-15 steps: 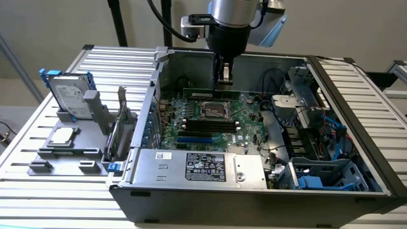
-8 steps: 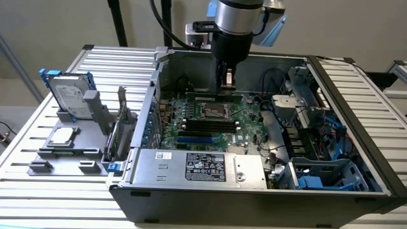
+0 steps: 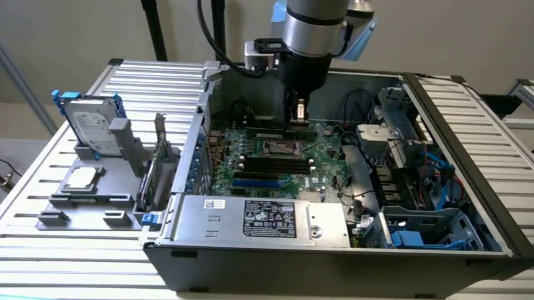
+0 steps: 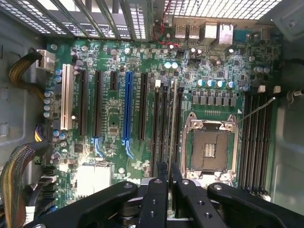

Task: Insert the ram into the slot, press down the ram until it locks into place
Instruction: 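Insert the ram into the slot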

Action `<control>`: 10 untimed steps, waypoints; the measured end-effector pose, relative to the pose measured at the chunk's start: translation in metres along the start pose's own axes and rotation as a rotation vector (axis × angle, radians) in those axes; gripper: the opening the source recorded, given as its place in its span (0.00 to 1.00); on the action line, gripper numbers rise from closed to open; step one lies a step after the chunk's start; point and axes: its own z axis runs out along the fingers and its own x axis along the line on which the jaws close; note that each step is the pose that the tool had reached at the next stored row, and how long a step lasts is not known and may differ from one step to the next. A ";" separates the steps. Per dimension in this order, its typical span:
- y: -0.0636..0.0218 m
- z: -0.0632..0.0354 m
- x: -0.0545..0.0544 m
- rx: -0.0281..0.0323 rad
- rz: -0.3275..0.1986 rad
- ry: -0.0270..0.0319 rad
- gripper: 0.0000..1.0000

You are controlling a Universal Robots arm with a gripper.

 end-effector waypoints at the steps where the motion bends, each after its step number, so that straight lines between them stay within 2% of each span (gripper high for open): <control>1: -0.0003 0.0018 0.000 -0.0005 0.000 -0.0001 0.13; 10: -0.0015 0.0173 0.004 -0.0071 0.000 -0.0002 0.13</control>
